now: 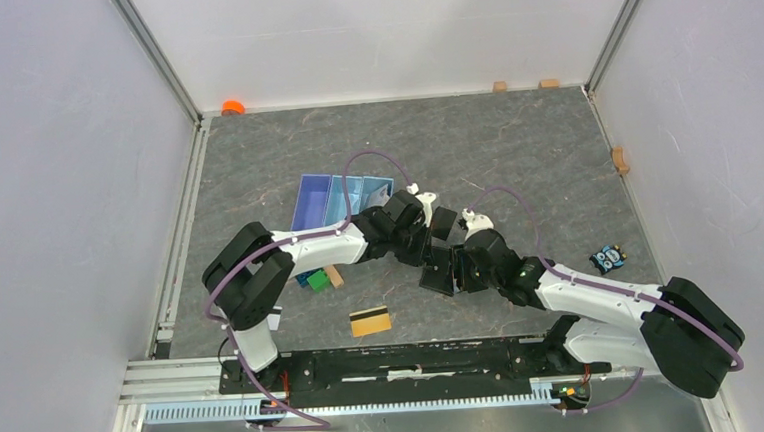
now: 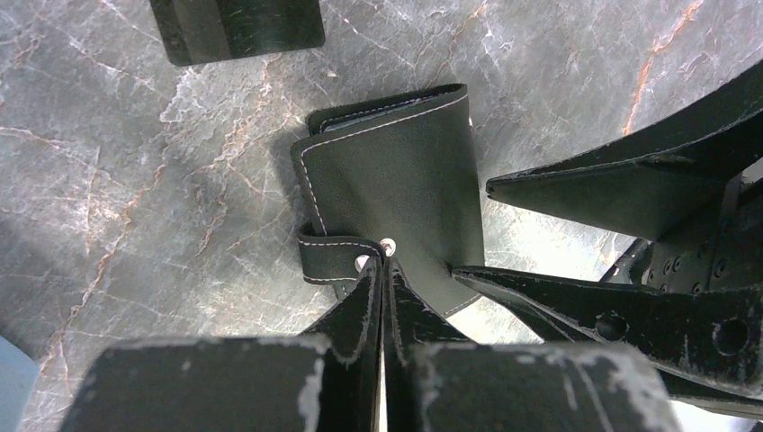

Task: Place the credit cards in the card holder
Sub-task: Close the card holder at the center of the board.

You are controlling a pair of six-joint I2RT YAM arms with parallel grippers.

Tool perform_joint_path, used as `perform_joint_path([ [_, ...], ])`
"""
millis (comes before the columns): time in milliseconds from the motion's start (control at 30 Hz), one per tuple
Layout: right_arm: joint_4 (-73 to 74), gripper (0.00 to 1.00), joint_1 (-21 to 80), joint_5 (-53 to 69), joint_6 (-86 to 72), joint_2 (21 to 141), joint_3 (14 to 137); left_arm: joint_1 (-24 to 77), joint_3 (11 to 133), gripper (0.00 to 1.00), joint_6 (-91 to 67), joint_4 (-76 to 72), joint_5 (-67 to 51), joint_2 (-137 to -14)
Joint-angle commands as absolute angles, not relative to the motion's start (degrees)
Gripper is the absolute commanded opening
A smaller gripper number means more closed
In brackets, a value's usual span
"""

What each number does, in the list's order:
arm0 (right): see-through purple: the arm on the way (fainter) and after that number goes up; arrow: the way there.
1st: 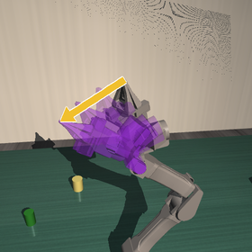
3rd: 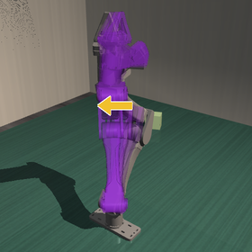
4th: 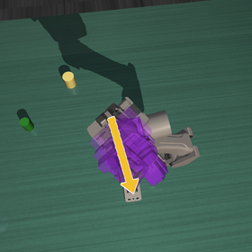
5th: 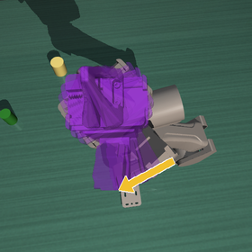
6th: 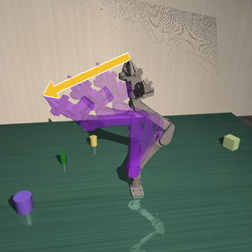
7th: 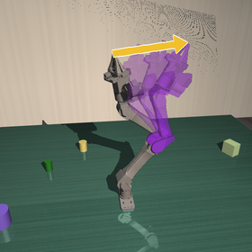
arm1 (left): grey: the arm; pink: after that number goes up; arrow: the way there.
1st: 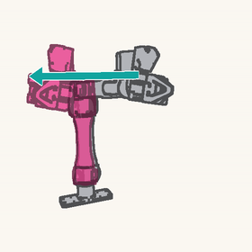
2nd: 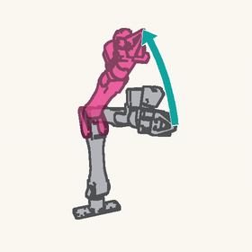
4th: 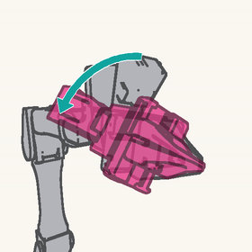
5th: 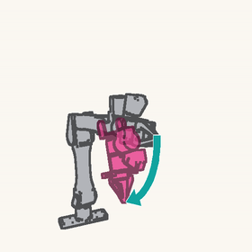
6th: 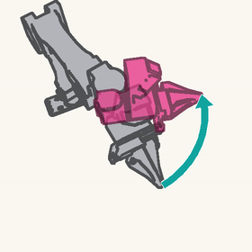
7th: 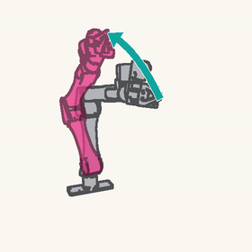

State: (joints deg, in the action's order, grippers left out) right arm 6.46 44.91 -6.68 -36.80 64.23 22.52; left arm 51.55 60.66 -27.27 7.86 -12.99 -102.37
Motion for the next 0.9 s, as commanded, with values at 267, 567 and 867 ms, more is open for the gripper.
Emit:
perform_joint_path([
  [267,4.8,0.52,44.8,-8.0,-37.1,64.2,21.8,51.3,60.8,0.02,-28.6,4.8,-16.4,-103.3],
  [567,4.6,0.52,44.8,-7.7,-37.1,64.6,21.8,51.3,60.6,0.02,-28.6,4.4,-18.1,-102.7],
  [867,4.7,0.53,44.8,-7.5,-37.0,64.9,21.9,51.3,61.1,0.02,-28.6,4.1,-18.7,-103.7],
])
